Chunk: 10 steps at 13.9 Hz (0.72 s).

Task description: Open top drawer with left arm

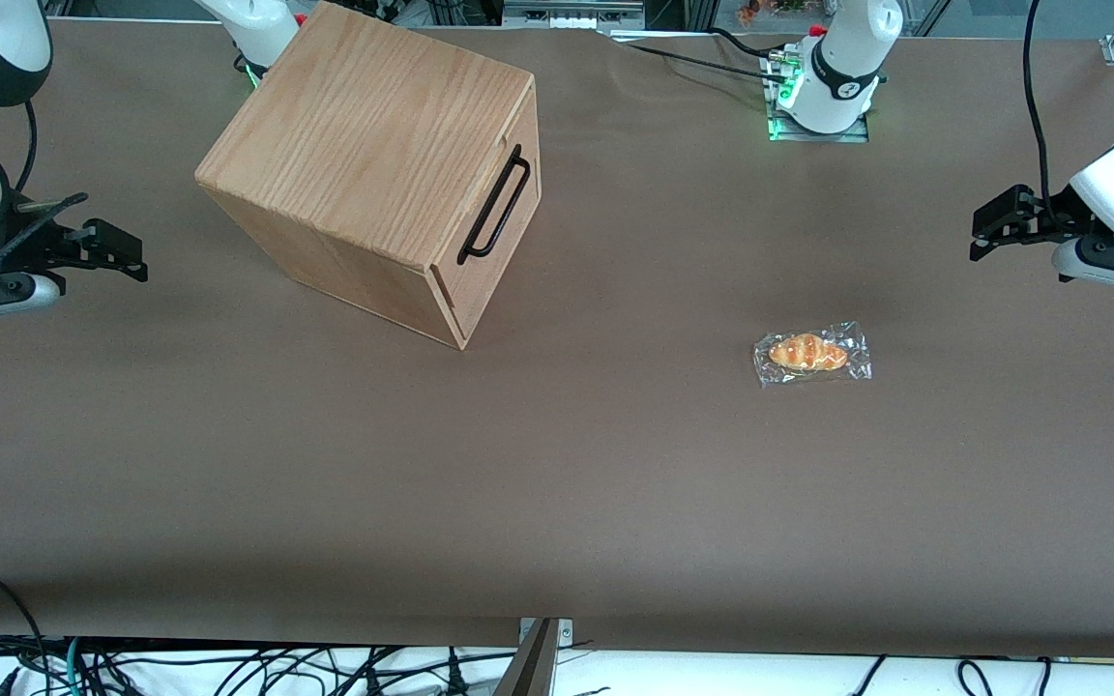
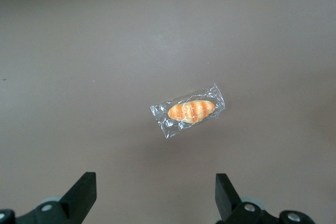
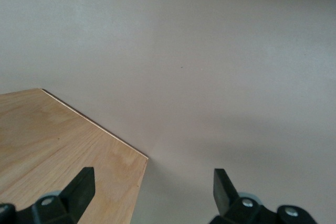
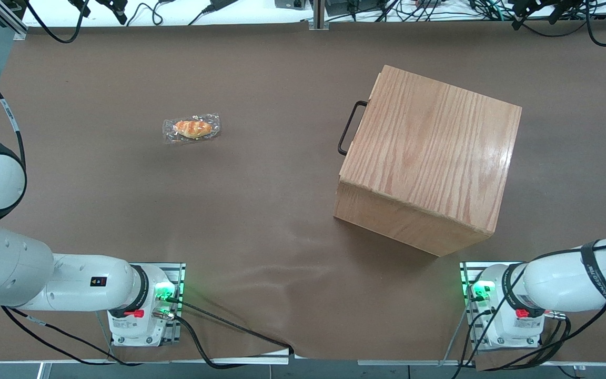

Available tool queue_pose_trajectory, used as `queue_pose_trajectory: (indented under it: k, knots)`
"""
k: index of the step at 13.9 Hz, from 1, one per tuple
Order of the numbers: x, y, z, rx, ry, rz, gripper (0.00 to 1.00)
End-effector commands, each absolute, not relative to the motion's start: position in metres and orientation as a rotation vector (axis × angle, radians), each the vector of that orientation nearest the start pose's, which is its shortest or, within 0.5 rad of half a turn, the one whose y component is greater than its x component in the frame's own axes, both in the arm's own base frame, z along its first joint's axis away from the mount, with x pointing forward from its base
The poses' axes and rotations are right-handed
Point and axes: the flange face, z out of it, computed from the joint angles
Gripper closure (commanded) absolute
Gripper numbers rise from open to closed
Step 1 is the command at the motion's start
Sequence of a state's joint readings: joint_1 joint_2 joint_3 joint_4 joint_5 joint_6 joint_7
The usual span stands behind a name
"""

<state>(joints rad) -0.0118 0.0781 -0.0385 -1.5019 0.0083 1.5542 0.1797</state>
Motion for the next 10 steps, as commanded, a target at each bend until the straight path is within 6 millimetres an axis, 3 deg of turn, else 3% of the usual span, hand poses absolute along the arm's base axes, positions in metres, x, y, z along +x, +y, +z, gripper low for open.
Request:
queue_pose_trajectory:
  k: [1,5,8,10]
  knots:
    - [0.575,-0.027,0.611,-3.130,0.386,0.032,0.00]
    - [0.577,-0.030,0.608,-3.142,0.395,0.041,0.00]
    - [0.587,-0.036,0.586,-3.259,0.348,0.108,0.00]
    - [0.589,-0.053,0.570,-3.271,0.329,0.175,0.00]
